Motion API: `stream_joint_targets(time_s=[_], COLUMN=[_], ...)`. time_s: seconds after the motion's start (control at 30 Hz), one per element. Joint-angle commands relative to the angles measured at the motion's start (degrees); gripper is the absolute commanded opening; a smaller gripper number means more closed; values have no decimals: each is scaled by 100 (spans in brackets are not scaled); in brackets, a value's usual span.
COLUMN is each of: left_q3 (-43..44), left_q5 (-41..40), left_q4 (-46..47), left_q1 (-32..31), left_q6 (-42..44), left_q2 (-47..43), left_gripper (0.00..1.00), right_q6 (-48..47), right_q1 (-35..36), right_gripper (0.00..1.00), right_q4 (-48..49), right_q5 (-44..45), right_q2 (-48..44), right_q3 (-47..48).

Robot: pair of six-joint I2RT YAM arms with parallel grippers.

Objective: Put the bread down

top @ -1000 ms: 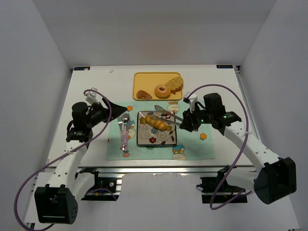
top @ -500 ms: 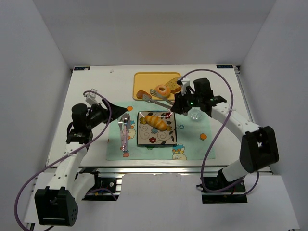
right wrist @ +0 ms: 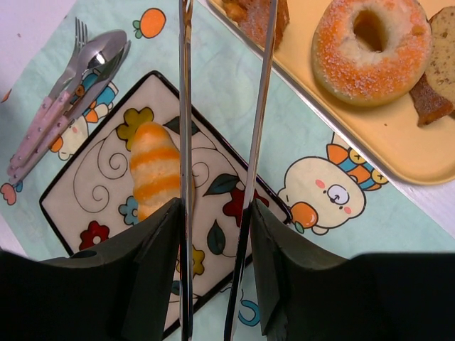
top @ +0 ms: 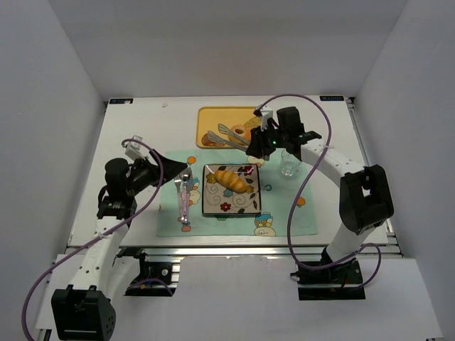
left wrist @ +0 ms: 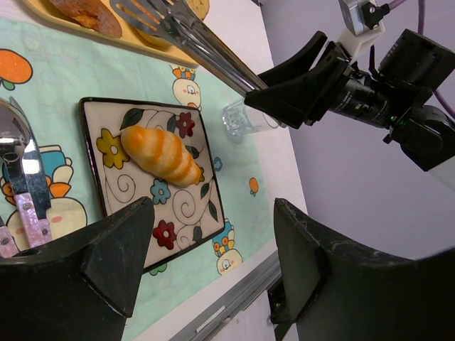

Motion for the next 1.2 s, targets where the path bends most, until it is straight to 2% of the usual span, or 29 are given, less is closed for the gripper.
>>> stream_joint_targets(time_s=[0.0,0.27,0.53,0.7,0.93,1.17], left_q3=[0,-9,-9,0,132,281], left_q5=[-63,-63,-28,7,112,148], left_q4=[-92,-21,31,31,260,225], left_q1=[-20,-20,-20,-20,-20,-11], left_q6=[24,15,6,-3,41,94], left_q2=[-138,-86,2,63,309,477], left_gripper=[78,78,78,78,78,78], right_q6=[-34,291,573,179,-727,-824], right_q1=[-10,-414,-1740,-2714,-3341,-3886], right_gripper=[48,47,45,44,44,43], right_q4=[352,590,537,362,185,238], right_q5=[11,126,205,319,662,697], right_q2=[-48,-241,-575,-909,-1445,-1727], right_q3=[248,318,196,-427,-1544,-2344])
